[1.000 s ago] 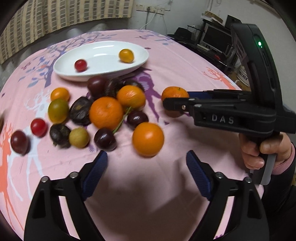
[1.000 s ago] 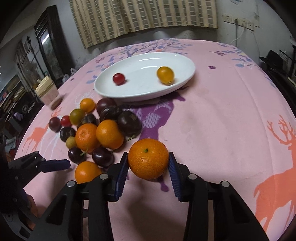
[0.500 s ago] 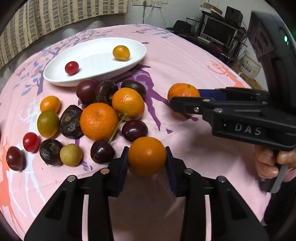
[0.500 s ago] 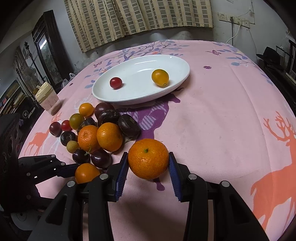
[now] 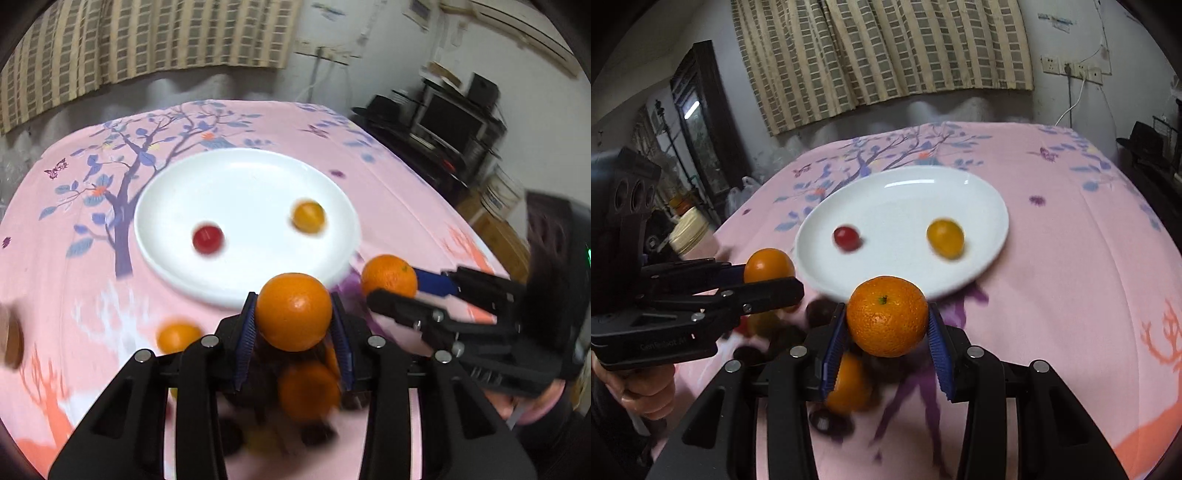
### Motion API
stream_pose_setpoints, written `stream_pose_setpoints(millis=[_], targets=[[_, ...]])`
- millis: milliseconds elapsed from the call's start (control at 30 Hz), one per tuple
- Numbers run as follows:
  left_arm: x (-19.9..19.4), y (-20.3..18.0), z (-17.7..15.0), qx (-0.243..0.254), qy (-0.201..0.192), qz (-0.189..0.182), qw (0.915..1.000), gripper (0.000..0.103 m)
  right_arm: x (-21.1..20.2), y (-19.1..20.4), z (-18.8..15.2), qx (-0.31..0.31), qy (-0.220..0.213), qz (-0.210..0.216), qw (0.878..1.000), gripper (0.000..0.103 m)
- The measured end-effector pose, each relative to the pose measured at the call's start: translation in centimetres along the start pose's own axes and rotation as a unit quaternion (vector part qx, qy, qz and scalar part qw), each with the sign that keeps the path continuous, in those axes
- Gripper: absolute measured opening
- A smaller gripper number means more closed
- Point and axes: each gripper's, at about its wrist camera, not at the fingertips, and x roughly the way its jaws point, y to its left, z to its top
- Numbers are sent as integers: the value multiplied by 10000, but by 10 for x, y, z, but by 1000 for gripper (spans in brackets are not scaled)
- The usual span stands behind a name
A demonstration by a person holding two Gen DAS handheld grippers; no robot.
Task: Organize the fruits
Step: 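Lower both oranges into the white plate and open both tools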
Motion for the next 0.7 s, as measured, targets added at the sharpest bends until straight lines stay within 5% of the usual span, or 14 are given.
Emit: stream_pose_setpoints(millis=[267,533,700], targets=[[62,31,43,-207,597,440,9970,37,71,-22,37,505,406,-271,9975,43],[74,35,47,-40,553,751,9956,39,79,-18,38,351,444,-335,9978,45],[31,44,39,-233,96,696,9973,72,47,-16,39,399,168,-177,9989,57]])
